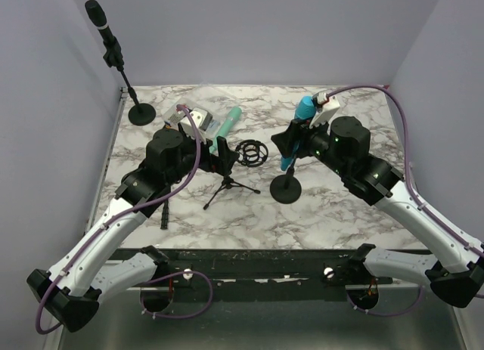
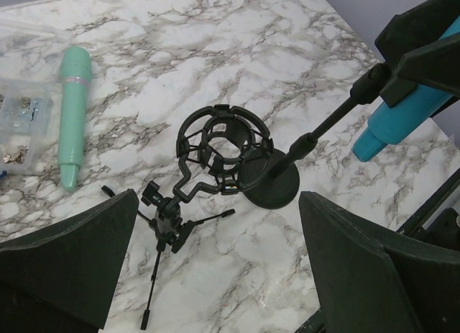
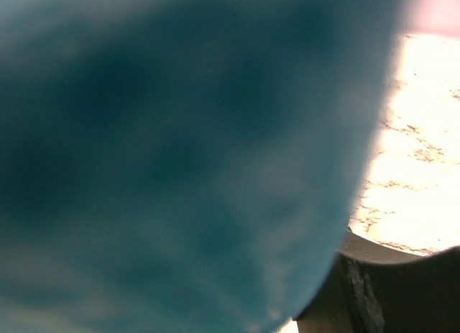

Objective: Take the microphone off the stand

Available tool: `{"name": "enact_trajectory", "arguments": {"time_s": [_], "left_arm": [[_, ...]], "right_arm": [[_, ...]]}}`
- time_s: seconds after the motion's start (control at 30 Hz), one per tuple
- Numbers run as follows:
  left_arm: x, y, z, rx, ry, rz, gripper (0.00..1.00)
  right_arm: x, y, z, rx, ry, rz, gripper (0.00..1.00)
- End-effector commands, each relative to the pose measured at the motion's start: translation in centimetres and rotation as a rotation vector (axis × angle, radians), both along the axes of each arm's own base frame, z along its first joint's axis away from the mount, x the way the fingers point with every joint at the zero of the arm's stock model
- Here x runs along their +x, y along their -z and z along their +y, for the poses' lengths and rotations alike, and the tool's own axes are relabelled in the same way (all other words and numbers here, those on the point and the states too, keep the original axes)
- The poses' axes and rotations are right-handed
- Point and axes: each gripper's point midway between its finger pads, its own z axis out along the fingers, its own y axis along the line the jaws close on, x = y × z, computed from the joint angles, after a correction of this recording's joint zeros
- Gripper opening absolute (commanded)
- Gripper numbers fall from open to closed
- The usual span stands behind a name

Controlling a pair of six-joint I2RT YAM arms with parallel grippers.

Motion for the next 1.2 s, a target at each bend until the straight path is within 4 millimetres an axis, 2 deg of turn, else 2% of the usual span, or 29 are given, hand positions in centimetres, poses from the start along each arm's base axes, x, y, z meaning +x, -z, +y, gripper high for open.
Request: {"name": "enact_trajectory", "arguments": {"time_s": [0.0, 0.1, 0.23, 0.3, 0.47, 0.6, 0.63, 0.7, 0.77, 0.83, 0.9, 1.03, 1.17], "left_arm": [[-0.4, -0.5, -0.8, -0.018, 0.048, -0.017, 0.96], [-0.5, -0.4, -0.9, -0.02, 0.056, -0.024, 0.96], [-0.5, -0.4, -1.2, -0.028, 0.074, -0.038, 0.96], [-0.5, -0.2, -1.4, -0.029, 0.082, -0.04, 0.97], [-1.1, -0.4, -2.0, -0.08, 0.119, -0.067, 0.97], [-2.2, -1.4, -2.7, -0.124, 0.166, -0.133, 0.98], [-2.7, -1.7, -3.0, -0.13, 0.186, -0.153, 0.98], [-3.3, -2.7, -3.5, -0.144, 0.209, -0.178, 0.99], [-3.6, -4.1, -4.0, -0.163, 0.219, -0.188, 0.99], [-3.4, -5.2, -4.3, -0.179, 0.198, -0.174, 0.99], [-3.0, -6.6, -4.6, -0.201, 0.145, -0.159, 0.98], [-2.3, -7.5, -5.7, -0.21, 0.029, -0.14, 0.99], [-2.4, -8.0, -7.6, -0.2, -0.017, -0.169, 0.99]], "right_arm": [[-1.1, 1.1, -0.3, -0.001, -0.006, 0.049, 0.72], [-1.5, 0.4, -0.6, 0.019, -0.01, 0.037, 0.77], [-1.5, 0.6, -1.9, 0.005, 0.044, 0.041, 0.81], [-1.7, 0.6, -2.4, 0.016, 0.064, 0.039, 0.87], [-2.6, -0.9, -2.3, 0.091, 0.035, 0.002, 0.92], [-3.3, -0.9, -3.3, 0.099, 0.047, -0.009, 0.92], [-3.5, -1.2, -3.9, 0.11, 0.066, -0.015, 0.96], [-4.0, -2.2, -4.5, 0.16, 0.079, -0.033, 1.0], [-4.9, -3.6, -4.3, 0.203, 0.031, -0.074, 1.0], [-5.1, -4.2, -4.7, 0.215, 0.039, -0.094, 1.0], [-4.6, -3.7, -6.1, 0.203, 0.115, -0.096, 1.0], [-3.6, -1.3, -9.9, 0.173, 0.324, -0.091, 1.0], [-4.6, 0.8, -11.8, 0.232, 0.375, -0.109, 1.0]]}}
